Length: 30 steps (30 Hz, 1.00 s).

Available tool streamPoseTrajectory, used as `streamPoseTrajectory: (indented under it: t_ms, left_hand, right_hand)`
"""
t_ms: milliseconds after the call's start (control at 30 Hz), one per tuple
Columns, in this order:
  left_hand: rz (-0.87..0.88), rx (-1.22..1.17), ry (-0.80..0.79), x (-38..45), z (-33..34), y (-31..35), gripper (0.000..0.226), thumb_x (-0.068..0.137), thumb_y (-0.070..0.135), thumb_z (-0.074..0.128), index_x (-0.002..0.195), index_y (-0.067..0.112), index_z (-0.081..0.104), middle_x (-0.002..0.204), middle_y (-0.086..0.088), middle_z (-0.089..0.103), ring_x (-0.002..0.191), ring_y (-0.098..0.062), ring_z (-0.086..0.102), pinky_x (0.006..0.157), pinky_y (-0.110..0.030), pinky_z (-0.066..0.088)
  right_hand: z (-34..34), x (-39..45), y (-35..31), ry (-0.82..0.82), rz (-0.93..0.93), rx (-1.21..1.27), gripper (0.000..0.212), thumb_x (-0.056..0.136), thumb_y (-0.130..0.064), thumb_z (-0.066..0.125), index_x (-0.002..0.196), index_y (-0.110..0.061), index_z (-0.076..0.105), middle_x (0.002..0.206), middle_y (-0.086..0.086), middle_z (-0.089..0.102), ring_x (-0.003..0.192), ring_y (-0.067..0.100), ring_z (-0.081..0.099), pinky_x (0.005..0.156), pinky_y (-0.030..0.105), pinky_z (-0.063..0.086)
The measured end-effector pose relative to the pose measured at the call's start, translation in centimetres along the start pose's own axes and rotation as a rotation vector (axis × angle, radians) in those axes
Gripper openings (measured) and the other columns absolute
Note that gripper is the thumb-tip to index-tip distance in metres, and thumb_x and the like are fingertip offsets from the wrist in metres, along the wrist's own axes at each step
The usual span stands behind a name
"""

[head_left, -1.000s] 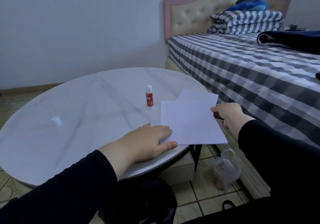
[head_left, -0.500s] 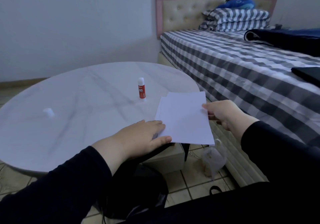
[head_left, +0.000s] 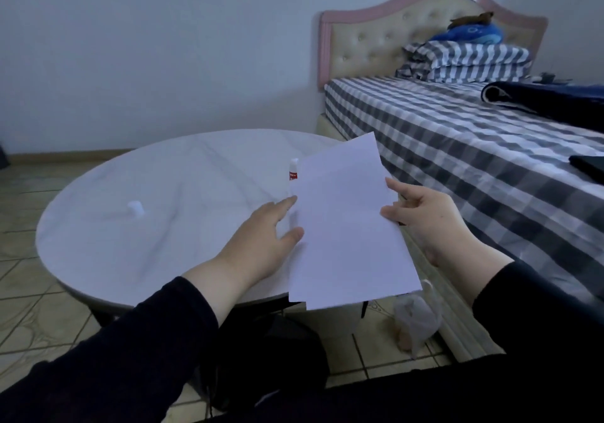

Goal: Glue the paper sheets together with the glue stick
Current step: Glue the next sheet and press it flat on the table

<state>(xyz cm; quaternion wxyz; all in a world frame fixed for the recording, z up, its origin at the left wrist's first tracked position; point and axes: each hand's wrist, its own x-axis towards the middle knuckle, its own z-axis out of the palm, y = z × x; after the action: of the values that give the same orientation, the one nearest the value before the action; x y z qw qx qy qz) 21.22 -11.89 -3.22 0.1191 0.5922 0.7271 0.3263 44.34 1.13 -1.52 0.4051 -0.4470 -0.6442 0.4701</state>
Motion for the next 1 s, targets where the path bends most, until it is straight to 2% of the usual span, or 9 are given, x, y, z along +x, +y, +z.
streamPoseTrajectory:
  t_ms: [67, 167, 267, 333, 467, 567, 700, 833, 1000]
  left_hand:
    - [-0.06, -0.15, 0.043, -0.4, -0.9, -0.2, 0.064, 0.096, 0.039, 0.055, 0.149, 0.047, 0.021, 0.152, 0.009, 0.036, 0.138, -0.014, 0.038, 0.109, -0.027, 0.032]
    - [-0.116, -0.363, 0.136, -1.3, -2.3, -0.4, 0.068, 0.094, 0.033, 0.06, 0.148, 0.049, 0.022, 0.147, 0.013, 0.043, 0.125, -0.008, 0.052, 0.102, -0.021, 0.038]
    - [-0.103, -0.337, 0.267, -2.1, -4.4, -1.0, 0.067, 0.093, 0.027, 0.061, 0.147, 0.048, 0.027, 0.121, 0.008, 0.063, 0.091, 0.008, 0.06, 0.074, -0.003, 0.041]
    - [-0.092, -0.338, 0.344, -2.6, -6.2, -1.5, 0.066, 0.093, 0.023, 0.061, 0.145, 0.048, 0.03, 0.107, 0.014, 0.065, 0.074, 0.008, 0.059, 0.066, -0.004, 0.041]
    - [-0.098, -0.364, 0.497, -3.1, -9.5, -3.3, 0.063, 0.09, 0.014, 0.063, 0.143, 0.042, 0.04, 0.107, 0.018, 0.065, 0.082, 0.003, 0.064, 0.08, -0.018, 0.049]
    - [-0.086, -0.352, 0.619, -2.9, -11.9, -4.9, 0.059, 0.089, 0.012, 0.064, 0.137, 0.042, 0.048, 0.105, 0.013, 0.068, 0.086, -0.002, 0.065, 0.087, -0.026, 0.052]
    - [0.006, -0.288, 0.776, -2.0, -14.3, -6.8, 0.059, 0.089, 0.014, 0.065, 0.129, 0.055, 0.049, 0.106, 0.015, 0.066, 0.088, -0.007, 0.063, 0.086, -0.022, 0.05]
    - [0.121, -0.107, 0.872, -1.7, -14.6, -8.4, 0.064, 0.089, 0.014, 0.066, 0.135, 0.053, 0.044, 0.11, 0.01, 0.065, 0.085, 0.0, 0.056, 0.08, -0.006, 0.041]
    - [0.094, -0.044, 0.827, -1.4, -13.1, -10.5, 0.071, 0.092, 0.02, 0.064, 0.143, 0.055, 0.027, 0.106, 0.023, 0.065, 0.091, 0.0, 0.061, 0.073, -0.018, 0.05]
  right_hand:
    - [0.8, -1.4, -1.4, -0.049, -0.038, 0.055, 0.049, 0.082, -0.003, 0.073, 0.124, -0.026, 0.064, 0.092, 0.01, 0.074, 0.087, 0.01, 0.071, 0.095, 0.034, 0.052]
    - [2.5, -2.9, -3.6, -0.124, -0.094, 0.148, 0.048, 0.085, 0.0, 0.068, 0.124, -0.026, 0.063, 0.092, 0.01, 0.076, 0.09, 0.023, 0.072, 0.089, 0.033, 0.054]
    - [4.8, -2.4, -4.9, -0.158, -0.131, 0.19, 0.047, 0.085, 0.001, 0.067, 0.124, -0.025, 0.065, 0.097, 0.014, 0.074, 0.096, 0.029, 0.07, 0.094, 0.036, 0.052]
    - [6.6, -1.7, -5.5, -0.19, -0.155, 0.208, 0.046, 0.085, -0.001, 0.068, 0.123, -0.026, 0.066, 0.101, 0.018, 0.073, 0.1, 0.032, 0.068, 0.098, 0.038, 0.05]
    - [10.7, -0.4, -7.1, -0.242, -0.181, 0.232, 0.046, 0.086, -0.002, 0.068, 0.12, -0.032, 0.067, 0.083, 0.001, 0.072, 0.084, 0.016, 0.068, 0.083, 0.025, 0.048]
    - [14.0, 0.5, -8.5, -0.299, -0.252, 0.25, 0.047, 0.086, -0.001, 0.066, 0.116, -0.037, 0.068, 0.081, 0.003, 0.069, 0.074, 0.012, 0.064, 0.076, 0.029, 0.048]
    - [17.3, 1.7, -10.3, -0.277, -0.326, 0.294, 0.053, 0.086, 0.002, 0.065, 0.116, -0.042, 0.063, 0.074, -0.007, 0.069, 0.059, -0.001, 0.059, 0.051, 0.009, 0.041]
    - [19.7, 2.0, -10.1, -0.256, -0.376, 0.257, 0.057, 0.086, -0.001, 0.067, 0.115, -0.049, 0.062, 0.081, -0.008, 0.075, 0.084, 0.004, 0.069, 0.076, 0.014, 0.045]
    - [20.8, 2.2, -8.5, -0.21, -0.371, 0.254, 0.05, 0.088, -0.005, 0.066, 0.114, -0.048, 0.062, 0.087, -0.006, 0.075, 0.082, 0.003, 0.068, 0.068, 0.006, 0.047]
